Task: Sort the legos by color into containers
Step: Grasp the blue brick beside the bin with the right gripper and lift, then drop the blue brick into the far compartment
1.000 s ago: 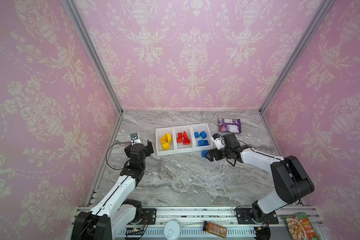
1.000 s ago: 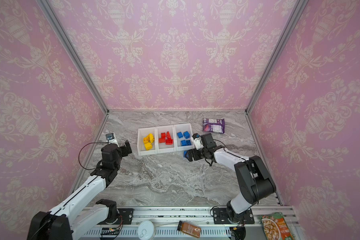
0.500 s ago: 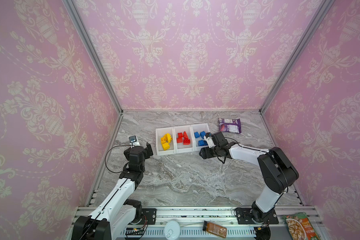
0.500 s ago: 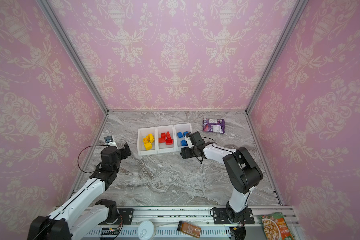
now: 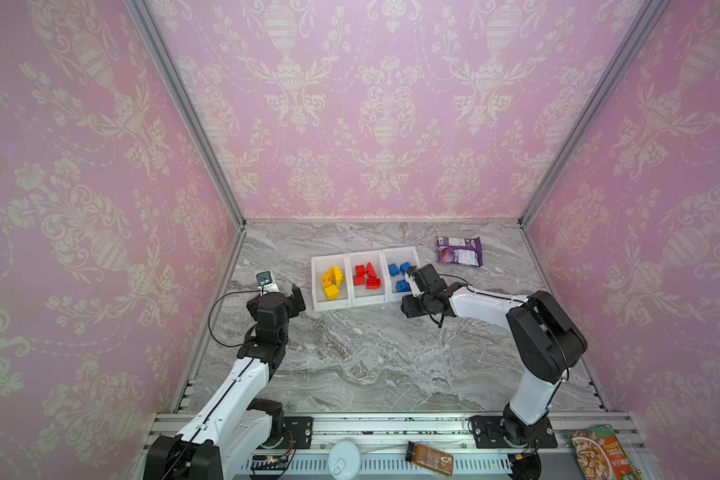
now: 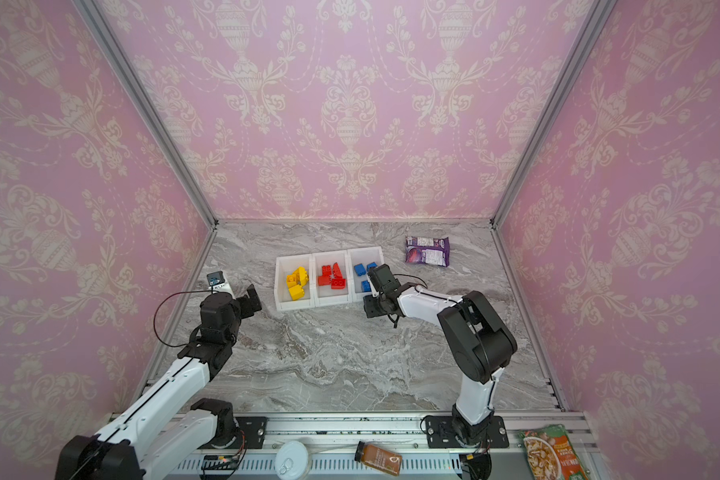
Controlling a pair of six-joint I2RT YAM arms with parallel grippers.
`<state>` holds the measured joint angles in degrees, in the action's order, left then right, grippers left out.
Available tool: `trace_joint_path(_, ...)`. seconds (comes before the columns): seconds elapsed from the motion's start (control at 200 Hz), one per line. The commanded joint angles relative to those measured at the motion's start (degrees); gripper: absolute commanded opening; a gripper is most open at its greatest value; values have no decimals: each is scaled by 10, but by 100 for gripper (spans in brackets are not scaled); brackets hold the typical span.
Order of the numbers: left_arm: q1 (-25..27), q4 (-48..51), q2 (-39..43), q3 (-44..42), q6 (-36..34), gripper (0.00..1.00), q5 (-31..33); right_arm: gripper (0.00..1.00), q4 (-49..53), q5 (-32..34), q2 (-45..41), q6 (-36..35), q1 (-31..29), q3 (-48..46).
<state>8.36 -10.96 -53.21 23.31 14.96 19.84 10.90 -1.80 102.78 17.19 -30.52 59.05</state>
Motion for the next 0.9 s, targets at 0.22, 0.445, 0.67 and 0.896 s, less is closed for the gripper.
trace_joint_path(0.22, -6, 27, 20, -6, 22, 98, -19, 41, 70, 16, -112, 6, -11, -9)
trace_joint_path(0.445, -7, 32, 23, -14, 36, 98, -37, 42, 97, 27, -107, -29, -2, 65)
trace_joint_path(0.67, -7, 37, 37, -27, 53, 97, -62, 43, 93, 14, -7, -59, 26, 185)
trace_joint_path(0.896, -6, 46, 47, -28, 59, 97, -79, 61, 110, -3, 46, -70, 39, 249)
